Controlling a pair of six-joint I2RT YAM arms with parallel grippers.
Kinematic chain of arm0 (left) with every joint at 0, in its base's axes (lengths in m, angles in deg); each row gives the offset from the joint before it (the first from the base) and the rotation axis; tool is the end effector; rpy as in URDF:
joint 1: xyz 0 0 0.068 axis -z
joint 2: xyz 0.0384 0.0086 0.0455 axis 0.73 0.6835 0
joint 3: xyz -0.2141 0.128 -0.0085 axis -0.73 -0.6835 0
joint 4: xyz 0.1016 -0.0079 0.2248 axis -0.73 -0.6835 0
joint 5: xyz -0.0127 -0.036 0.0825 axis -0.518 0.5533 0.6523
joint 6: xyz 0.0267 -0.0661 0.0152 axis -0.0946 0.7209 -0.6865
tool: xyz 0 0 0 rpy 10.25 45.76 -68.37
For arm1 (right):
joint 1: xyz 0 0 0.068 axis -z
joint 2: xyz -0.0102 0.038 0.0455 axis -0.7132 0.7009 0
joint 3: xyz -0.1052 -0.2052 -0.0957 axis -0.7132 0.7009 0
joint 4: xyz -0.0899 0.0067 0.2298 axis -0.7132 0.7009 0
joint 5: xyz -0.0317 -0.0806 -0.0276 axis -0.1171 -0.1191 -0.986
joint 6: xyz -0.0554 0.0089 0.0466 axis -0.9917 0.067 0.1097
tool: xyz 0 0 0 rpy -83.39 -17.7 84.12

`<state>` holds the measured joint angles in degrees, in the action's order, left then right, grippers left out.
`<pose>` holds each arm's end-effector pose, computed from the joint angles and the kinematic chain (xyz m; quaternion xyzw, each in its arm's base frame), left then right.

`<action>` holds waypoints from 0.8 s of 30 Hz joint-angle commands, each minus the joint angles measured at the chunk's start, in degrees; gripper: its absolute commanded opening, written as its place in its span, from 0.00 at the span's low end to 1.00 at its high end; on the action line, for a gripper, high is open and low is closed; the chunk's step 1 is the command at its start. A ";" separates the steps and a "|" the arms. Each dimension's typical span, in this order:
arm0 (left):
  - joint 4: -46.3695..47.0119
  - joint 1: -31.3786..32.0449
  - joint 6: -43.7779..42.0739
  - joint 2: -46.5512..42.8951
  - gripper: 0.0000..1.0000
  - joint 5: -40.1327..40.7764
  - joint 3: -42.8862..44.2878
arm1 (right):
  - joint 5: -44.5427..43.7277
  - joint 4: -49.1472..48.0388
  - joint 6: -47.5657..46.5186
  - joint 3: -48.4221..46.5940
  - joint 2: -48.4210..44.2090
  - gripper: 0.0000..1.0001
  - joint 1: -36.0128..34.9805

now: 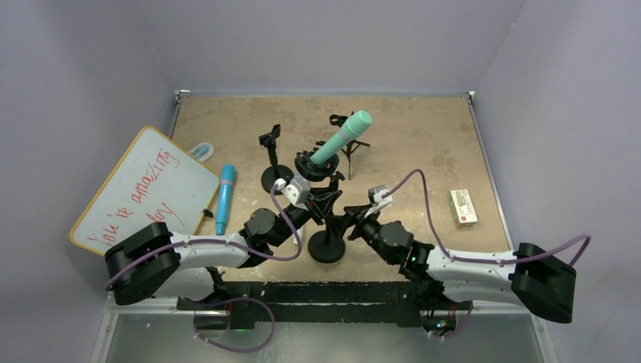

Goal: Remove the microphone from the stand

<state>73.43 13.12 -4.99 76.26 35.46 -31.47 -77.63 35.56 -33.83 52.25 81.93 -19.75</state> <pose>0.1470 -0.2328 0.2388 0.1841 0.5822 -0.4163 0.6737 0.1214 0.1939 0.2010 -0.0319 0.7029 0.3972 0.5892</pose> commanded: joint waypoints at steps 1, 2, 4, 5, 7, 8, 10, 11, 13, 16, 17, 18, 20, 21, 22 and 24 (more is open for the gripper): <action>1.07 -0.51 -1.75 -1.10 0.00 0.26 -0.10 | 13.76 -5.01 -6.80 -1.24 0.99 0.78 4.04; 1.06 -0.51 -1.69 -1.18 0.00 0.24 -0.07 | 15.06 -4.80 -7.22 -1.75 1.57 0.78 4.53; 0.89 -0.51 -1.51 -1.28 0.00 0.16 -0.13 | 17.65 -5.03 -7.94 -2.81 2.97 0.78 5.18; 0.85 -0.51 -1.43 -1.38 0.00 0.16 -0.12 | 18.33 -5.07 -8.05 -3.36 4.09 0.78 5.33; 0.77 -0.51 -1.30 -1.37 0.00 0.10 0.02 | 18.56 -5.55 -8.12 -4.40 5.81 0.78 5.36; 0.69 -0.51 -1.23 -1.38 0.00 0.07 0.15 | 18.56 -5.87 -8.06 -4.80 6.74 0.76 5.32; 0.30 -0.51 -1.20 -1.46 0.00 -0.01 0.27 | 17.98 -5.67 -7.92 -5.93 8.70 0.66 5.31; 0.12 -0.51 -1.20 -1.51 0.00 -0.02 0.29 | 17.24 -5.03 -7.71 -6.66 9.58 0.58 5.39; -0.15 -0.50 -1.20 -1.78 0.00 0.03 0.32 | 16.20 -4.00 -7.53 -7.75 11.17 0.45 5.33; -0.30 -0.51 -1.29 -1.86 0.00 0.22 0.28 | 12.93 -2.15 -7.75 -9.52 12.75 0.24 5.34; -0.30 -0.51 -1.29 -1.78 0.00 0.28 0.35 | 12.34 -1.15 -8.01 -10.04 13.04 0.17 5.25; -0.23 -0.51 -1.25 -1.69 0.00 0.30 0.33 | 11.33 -0.37 -7.75 -10.38 13.12 0.09 5.29; 0.01 -0.50 -1.20 -1.41 0.00 0.26 0.39 | 7.85 1.46 -5.76 -10.62 12.94 0.00 5.06; 0.12 -0.51 -1.20 -1.24 0.00 0.24 0.41 | 4.34 2.60 -4.22 -10.61 12.57 0.00 4.60; 0.24 -0.50 -1.20 -1.14 0.00 0.24 0.45 | 0.13 4.29 -1.82 -10.57 11.92 0.00 3.78; 0.18 -0.51 -1.25 -1.11 0.00 0.37 0.46 | -10.41 7.53 1.92 -10.20 9.74 0.00 1.00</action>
<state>72.40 12.38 -4.96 75.78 36.36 -31.47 -66.00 36.50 -39.95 43.35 94.87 -16.74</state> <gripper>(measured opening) 0.086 0.309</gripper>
